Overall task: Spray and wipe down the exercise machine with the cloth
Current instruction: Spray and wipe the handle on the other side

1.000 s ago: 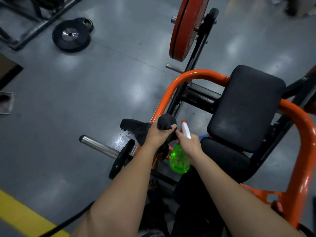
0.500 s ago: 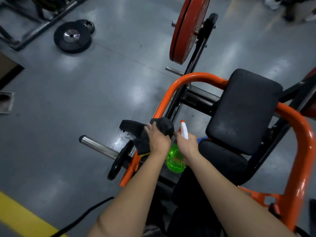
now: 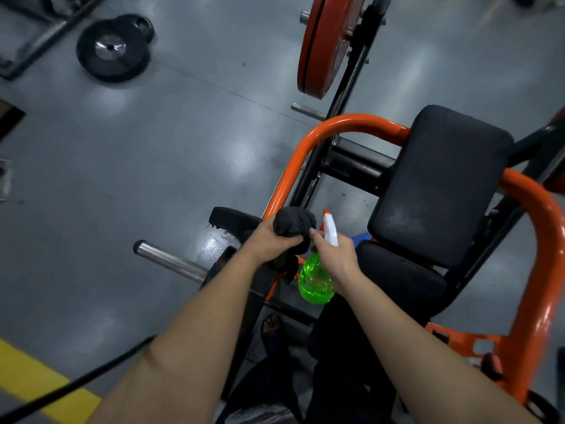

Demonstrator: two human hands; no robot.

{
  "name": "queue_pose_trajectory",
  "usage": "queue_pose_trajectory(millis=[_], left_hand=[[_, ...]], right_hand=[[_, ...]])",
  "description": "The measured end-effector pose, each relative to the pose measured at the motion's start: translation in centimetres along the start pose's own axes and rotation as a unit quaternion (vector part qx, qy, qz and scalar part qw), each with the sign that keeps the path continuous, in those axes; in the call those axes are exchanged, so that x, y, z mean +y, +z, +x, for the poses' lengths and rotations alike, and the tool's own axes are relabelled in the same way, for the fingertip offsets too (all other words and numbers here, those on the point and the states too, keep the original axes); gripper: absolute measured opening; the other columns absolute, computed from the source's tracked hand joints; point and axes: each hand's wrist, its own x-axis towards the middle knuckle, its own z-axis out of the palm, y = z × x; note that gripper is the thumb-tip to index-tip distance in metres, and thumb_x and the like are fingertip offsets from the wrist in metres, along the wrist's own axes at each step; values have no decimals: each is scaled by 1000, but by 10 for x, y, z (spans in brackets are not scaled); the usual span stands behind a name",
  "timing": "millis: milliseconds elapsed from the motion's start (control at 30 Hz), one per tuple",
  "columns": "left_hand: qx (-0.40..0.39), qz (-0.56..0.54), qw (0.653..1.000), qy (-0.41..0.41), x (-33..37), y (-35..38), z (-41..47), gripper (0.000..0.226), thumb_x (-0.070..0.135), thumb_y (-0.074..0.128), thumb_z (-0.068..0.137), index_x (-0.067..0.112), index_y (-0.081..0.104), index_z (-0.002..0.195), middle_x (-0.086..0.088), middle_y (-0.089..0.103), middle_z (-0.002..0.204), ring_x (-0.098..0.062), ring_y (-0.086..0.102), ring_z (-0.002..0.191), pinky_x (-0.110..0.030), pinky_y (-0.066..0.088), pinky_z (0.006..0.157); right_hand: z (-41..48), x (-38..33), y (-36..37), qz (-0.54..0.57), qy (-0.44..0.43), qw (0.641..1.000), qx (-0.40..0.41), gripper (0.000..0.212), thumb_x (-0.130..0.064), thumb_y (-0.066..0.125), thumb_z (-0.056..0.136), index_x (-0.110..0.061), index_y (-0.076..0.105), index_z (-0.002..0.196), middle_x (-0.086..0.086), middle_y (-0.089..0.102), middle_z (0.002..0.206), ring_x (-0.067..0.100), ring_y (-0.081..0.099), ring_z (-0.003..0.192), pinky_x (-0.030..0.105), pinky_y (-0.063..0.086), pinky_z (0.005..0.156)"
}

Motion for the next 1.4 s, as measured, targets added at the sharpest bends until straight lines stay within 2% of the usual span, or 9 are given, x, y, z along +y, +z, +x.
queue_pose_trajectory(millis=[167,267,400,633,867,1033,1133,1267,1400], left_hand=[[226,14,974,4,1,40,-14,27,35,74,78,30,64,103,7,70,99,-15,68,93,-34,54,82],[296,12,955,-15,12,53,-20,20,29,71,82,33,57,95,3,65,97,-16,64,87,-37,53,78],[205,11,979,11,2,36,-10,32,42,66,69,27,69,98,6,74,98,-17,70,95,-34,56,86],[-68,37,997,-3,5,-10,9,35,-11,71,80,23,65,84,17,68,70,5,63,71,-21,49,76],[-3,-30,1000,7,0,2,2,38,13,92,75,31,71,101,13,76,102,-1,70,101,-24,53,98],[120,-30,992,3,6,23,-12,39,32,95,71,34,69,99,12,74,102,-7,70,104,-22,55,93],[201,-35,979,-4,6,39,-20,33,34,83,77,37,66,105,9,73,105,-11,69,104,-39,57,96],[172,27,984,-30,11,36,-29,50,24,71,82,25,57,130,0,70,114,-21,66,109,-45,55,98],[108,199,973,-35,17,6,-39,42,16,66,88,20,58,129,-9,73,109,-34,67,104,-40,54,91]], right_hand=[[8,-16,12,-1,-6,1000,0,26,-22,66,98,-15,61,74,-1,51,62,13,43,55,18,36,45],[13,-25,17,-10,-14,1000,-9,23,-21,64,96,-17,61,74,1,50,65,16,43,61,26,36,55],[14,-23,13,-54,0,998,-25,27,-19,61,94,-14,54,68,1,47,61,16,42,56,26,34,51],[13,-1,-14,-67,52,995,-47,18,-17,67,92,-3,67,80,9,60,70,22,56,65,24,44,55],[5,-4,-11,-48,49,998,0,22,-16,60,94,6,65,92,12,56,79,20,49,69,31,37,56],[-5,-6,-10,-3,47,999,20,20,-20,61,96,-1,67,96,9,61,80,15,51,66,28,40,58],[-11,-5,-12,0,20,1000,15,18,-24,64,97,-6,64,91,9,58,79,14,48,64,27,39,57],[-17,-2,-15,2,-17,1000,17,32,-36,71,94,-4,68,92,7,59,78,15,51,67,28,42,60],[-21,-7,-15,12,-29,999,-6,32,-42,76,90,-11,70,89,6,61,80,17,55,74,28,44,64]])
